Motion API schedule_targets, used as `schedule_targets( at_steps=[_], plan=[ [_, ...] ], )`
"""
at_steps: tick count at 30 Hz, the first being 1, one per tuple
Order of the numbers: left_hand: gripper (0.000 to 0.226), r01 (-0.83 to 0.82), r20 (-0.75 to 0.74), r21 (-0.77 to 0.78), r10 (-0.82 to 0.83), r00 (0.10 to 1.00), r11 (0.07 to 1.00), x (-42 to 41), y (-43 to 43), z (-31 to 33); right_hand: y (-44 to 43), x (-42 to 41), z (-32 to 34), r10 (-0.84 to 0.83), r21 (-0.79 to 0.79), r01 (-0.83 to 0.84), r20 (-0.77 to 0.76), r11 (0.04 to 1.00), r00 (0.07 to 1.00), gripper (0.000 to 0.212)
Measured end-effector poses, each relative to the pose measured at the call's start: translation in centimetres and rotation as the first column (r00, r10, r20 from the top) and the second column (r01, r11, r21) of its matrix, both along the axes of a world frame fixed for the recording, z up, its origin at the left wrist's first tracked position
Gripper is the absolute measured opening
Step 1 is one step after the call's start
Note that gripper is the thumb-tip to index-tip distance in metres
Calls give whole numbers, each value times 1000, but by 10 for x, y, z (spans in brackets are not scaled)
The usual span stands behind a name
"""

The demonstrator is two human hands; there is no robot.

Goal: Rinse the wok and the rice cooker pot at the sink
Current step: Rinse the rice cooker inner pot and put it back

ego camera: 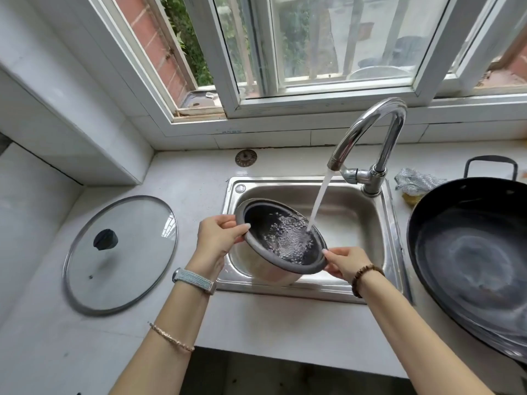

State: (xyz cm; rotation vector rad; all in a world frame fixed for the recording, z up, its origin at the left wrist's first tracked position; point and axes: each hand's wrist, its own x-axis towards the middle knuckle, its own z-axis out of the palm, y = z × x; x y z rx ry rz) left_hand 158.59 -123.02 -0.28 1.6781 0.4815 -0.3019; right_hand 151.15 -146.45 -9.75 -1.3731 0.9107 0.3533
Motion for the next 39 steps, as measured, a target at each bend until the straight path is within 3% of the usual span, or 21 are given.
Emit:
schedule_targets(
  at_steps=[3, 6, 8, 13, 14, 20, 26, 39],
  plan=[
    [34, 2, 10, 37, -2, 1000, 999, 4, 2, 16, 18, -1, -1, -79, 138, 83, -32, 987, 996, 16],
    [17, 12, -9, 41, -11, 1000, 999, 8, 3, 32, 37, -3, -2, -95, 263, 105, -51, 959, 994, 25],
    [17, 19, -11, 54, -18, 1000, 998, 10, 4, 41, 47, -3, -3, -100, 339, 116, -65, 934, 993, 28],
    [24, 62, 33, 157, -68, 997, 986, 14, 1, 54, 63, -2, 5, -99, 435, 132, -96, 891, 990, 5],
    [27, 69, 44, 193, -79, 996, 979, 15, -1, 55, 63, -3, 6, -108, 440, 139, -94, 887, 990, 9],
    [28, 121, 126, 445, -196, 972, 888, 13, -9, 59, 50, -2, 12, -29, 231, 26, 8, 973, 1000, 30],
    [25, 180, 174, 725, -430, 886, 665, 0, -13, 64, 35, 0, 24, 53, -9, -53, 133, 999, 990, 23],
    [24, 147, 172, 913, -686, 707, 381, -24, 5, 54, 35, -4, 38, 111, -110, -88, 227, 990, 968, 21]
  ],
)
